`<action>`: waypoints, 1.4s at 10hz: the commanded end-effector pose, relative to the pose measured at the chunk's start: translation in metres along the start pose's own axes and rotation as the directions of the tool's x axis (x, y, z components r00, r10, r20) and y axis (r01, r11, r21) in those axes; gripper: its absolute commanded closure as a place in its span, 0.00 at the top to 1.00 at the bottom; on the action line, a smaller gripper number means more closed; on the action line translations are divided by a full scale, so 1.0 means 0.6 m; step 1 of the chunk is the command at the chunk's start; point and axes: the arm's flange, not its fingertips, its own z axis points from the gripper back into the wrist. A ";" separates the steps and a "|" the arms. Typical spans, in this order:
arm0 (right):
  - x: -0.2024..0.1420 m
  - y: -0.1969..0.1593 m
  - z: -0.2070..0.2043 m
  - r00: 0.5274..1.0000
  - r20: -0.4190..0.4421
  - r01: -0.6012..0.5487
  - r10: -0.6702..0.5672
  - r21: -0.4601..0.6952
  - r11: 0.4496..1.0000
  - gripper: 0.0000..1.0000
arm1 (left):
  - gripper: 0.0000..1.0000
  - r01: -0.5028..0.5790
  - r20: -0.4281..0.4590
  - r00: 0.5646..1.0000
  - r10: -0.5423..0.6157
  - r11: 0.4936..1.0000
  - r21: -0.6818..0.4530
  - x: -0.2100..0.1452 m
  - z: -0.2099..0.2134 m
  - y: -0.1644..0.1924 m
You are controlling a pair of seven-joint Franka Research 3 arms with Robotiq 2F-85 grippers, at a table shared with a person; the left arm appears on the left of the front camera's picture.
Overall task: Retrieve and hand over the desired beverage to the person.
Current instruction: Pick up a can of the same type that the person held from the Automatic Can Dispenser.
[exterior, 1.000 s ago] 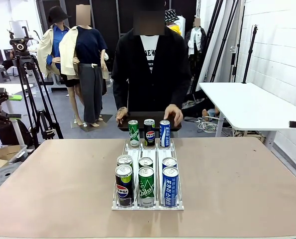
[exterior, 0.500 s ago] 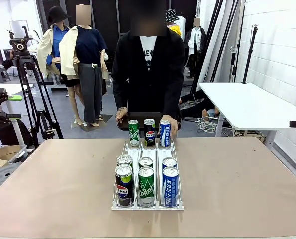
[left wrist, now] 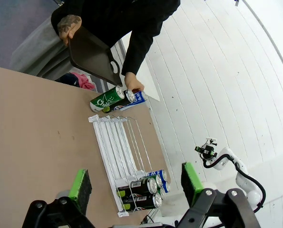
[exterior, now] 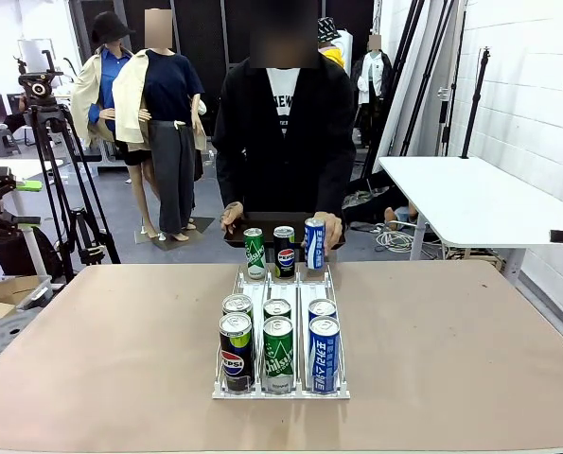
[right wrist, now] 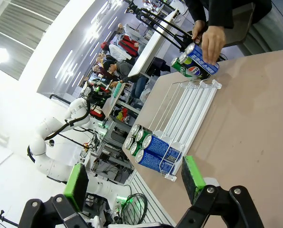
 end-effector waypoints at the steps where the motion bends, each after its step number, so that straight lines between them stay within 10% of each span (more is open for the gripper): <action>1: 0.000 -0.001 0.000 1.000 0.004 0.001 -0.001 -0.006 1.000 1.00 | 1.00 -0.001 0.002 1.000 0.001 1.000 -0.001 0.001 0.001 -0.002; 14: 0.000 -0.001 0.000 1.000 0.004 0.001 -0.001 -0.006 1.000 1.00 | 1.00 -0.001 0.002 1.000 0.001 1.000 -0.001 0.001 0.001 -0.002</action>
